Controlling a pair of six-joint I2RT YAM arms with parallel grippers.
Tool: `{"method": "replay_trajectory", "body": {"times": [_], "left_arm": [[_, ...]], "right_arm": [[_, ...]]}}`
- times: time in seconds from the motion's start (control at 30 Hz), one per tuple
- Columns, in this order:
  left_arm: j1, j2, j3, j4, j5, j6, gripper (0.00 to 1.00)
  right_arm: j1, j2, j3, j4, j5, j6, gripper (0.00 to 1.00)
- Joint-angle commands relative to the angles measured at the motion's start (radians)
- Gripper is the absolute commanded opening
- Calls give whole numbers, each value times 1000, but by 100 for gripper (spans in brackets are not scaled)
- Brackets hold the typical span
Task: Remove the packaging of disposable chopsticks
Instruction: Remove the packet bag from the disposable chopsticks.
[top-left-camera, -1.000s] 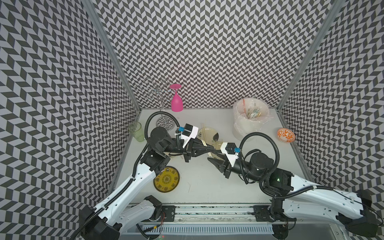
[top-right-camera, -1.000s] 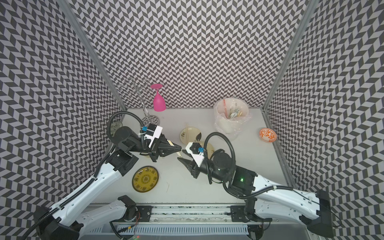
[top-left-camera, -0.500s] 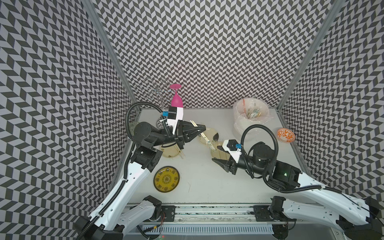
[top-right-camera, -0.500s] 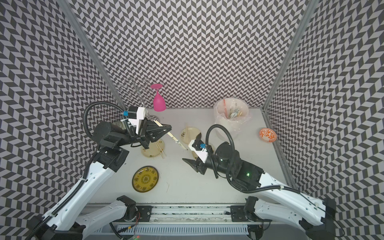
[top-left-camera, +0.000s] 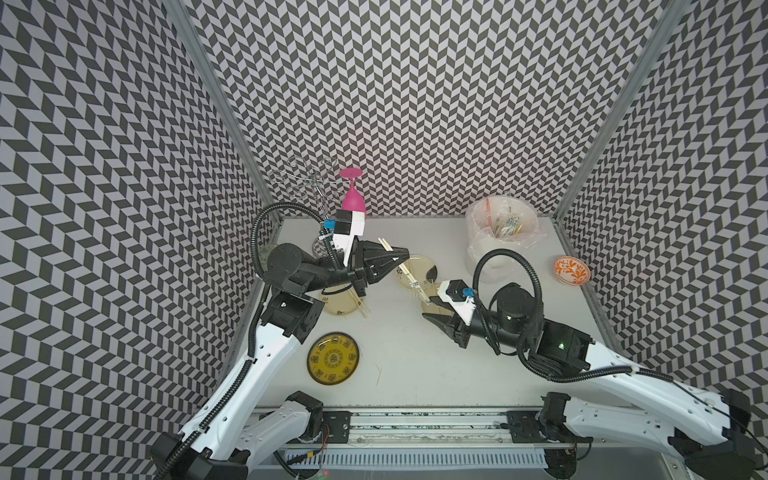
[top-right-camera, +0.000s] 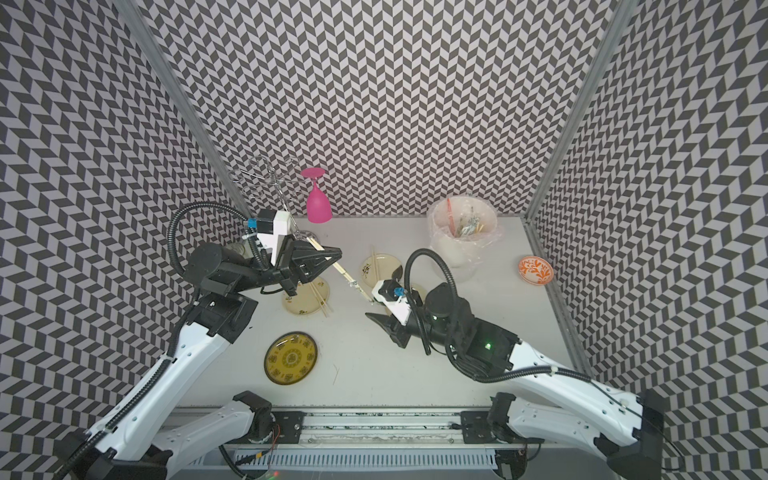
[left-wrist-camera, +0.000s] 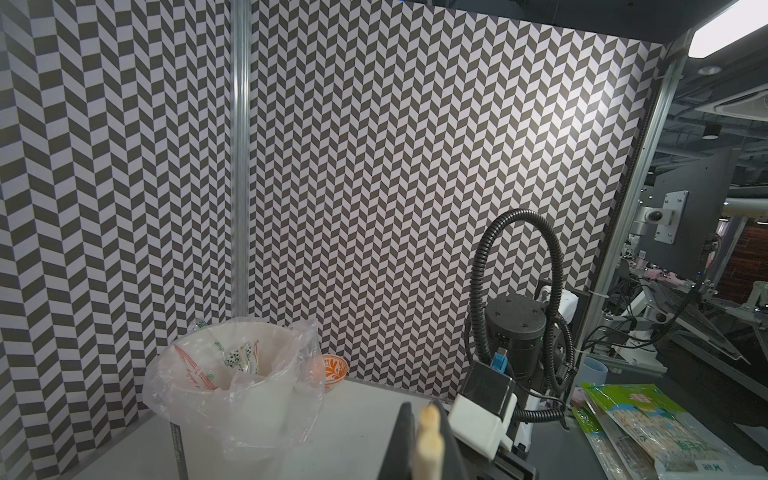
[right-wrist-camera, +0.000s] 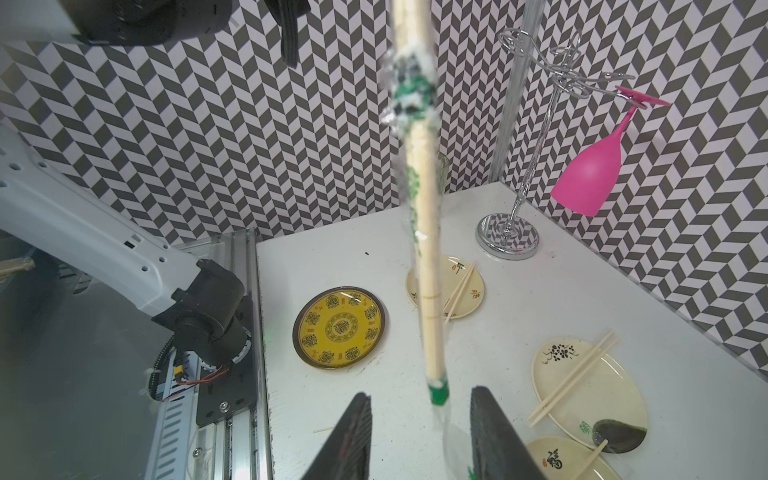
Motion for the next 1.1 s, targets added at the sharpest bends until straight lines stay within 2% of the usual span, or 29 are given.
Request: {"method": "replay_trajectory", "body": {"times": [0.0,0.07,0.37,0.43,0.47,0.57,0.63,0.77,0.87,1.0,1.07], "left_arm": [[5,-7,-10,51,25,-40,0],[4,-5,-10,49,31,-40,0],[5,-2,-19,47,36,-37,0],[4,-2,-20,49,37,-37,0],[4,-5,-22,49,37,-35,0],[17,-21,-16,28,2,-13,0],[57,-45,-9,23,-55,-11,0],[162,-70,46,60,-172,-56,0],[205,-76,89,103,-241,-77,0],[214,-64,132,165,-240,-113,0],[214,-62,139,188,-231,-131,0]], "right_arm": [[0,8,24,62,-8,-7,35],[0,6,19,81,-8,-3,30],[0,20,32,102,-9,8,27],[1,23,33,104,-7,11,6],[1,23,33,104,2,12,0],[-9,12,29,102,77,36,0],[-36,8,20,84,118,66,0],[-139,20,-13,39,163,133,0],[-232,33,-26,18,155,180,0],[-302,22,-15,25,124,215,0],[-317,22,18,21,147,221,0]]}}
